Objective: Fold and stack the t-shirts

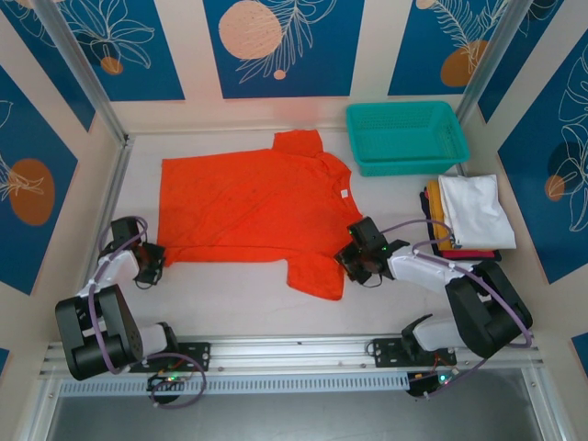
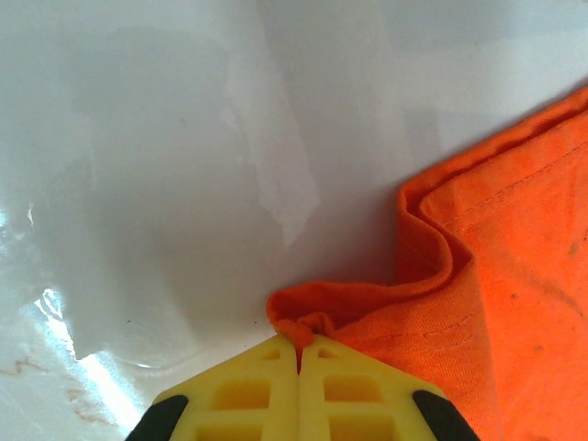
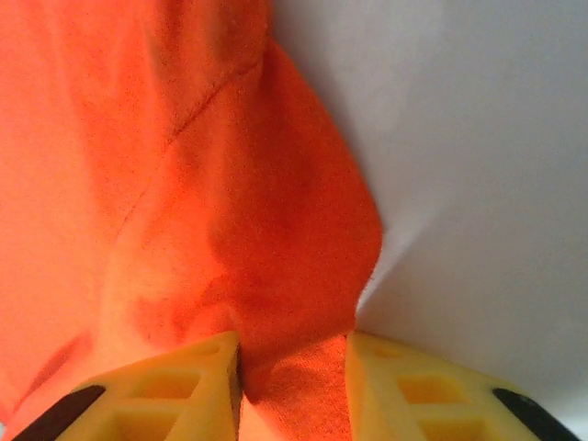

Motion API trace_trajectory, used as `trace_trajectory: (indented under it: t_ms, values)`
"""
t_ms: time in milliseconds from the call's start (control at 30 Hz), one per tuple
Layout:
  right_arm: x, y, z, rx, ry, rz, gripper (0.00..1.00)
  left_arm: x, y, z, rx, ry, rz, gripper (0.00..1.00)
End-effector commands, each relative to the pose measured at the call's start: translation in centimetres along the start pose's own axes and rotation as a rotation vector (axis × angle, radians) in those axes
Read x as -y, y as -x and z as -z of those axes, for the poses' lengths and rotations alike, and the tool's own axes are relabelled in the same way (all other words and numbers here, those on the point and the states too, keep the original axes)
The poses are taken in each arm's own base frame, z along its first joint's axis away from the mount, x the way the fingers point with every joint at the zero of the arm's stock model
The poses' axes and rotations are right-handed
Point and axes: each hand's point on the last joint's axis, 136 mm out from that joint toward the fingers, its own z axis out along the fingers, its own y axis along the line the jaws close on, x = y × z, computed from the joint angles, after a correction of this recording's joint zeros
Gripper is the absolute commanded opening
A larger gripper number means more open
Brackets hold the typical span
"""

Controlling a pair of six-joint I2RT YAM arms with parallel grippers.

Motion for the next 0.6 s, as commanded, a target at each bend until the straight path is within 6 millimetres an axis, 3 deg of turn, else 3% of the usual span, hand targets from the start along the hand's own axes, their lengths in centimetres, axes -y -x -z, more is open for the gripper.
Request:
trace_trajectory:
  t_ms: [0,100,200,500,533,567]
  values:
    - [0.2,-0.3,-0.3,-0.009,-0.010,-0.047,0.23,-0.6,0.3,0.1,0.011,0.016,0.000,0.00]
    - [0.5,-0.1,0.1,0.009,-0.024,-0.045,0.06,-0.7,0.5,0.3,0.026,0.021,-0.009,0.00]
    - [0.9,0.1,0.9,0.033,-0.039,-0.045,0.00,-0.7,0.6,0.6,0.033,0.018,-0.008,0.00]
    - [3.0,-2.0,2.2,0.064,-0.087,-0.042,0.00,-1.0,-0.1,1.1,0.022,0.007,0.000,0.00]
    - [3.1,-2.1,2.2,0.068,-0.089,-0.035,0.04,-1.1,-0.1,1.2,0.022,0.005,-0.001,0.00]
    - [3.1,-2.1,2.2,0.070,-0.089,-0.025,0.15,-1.1,-0.1,1.1,0.024,0.003,-0.002,0.00]
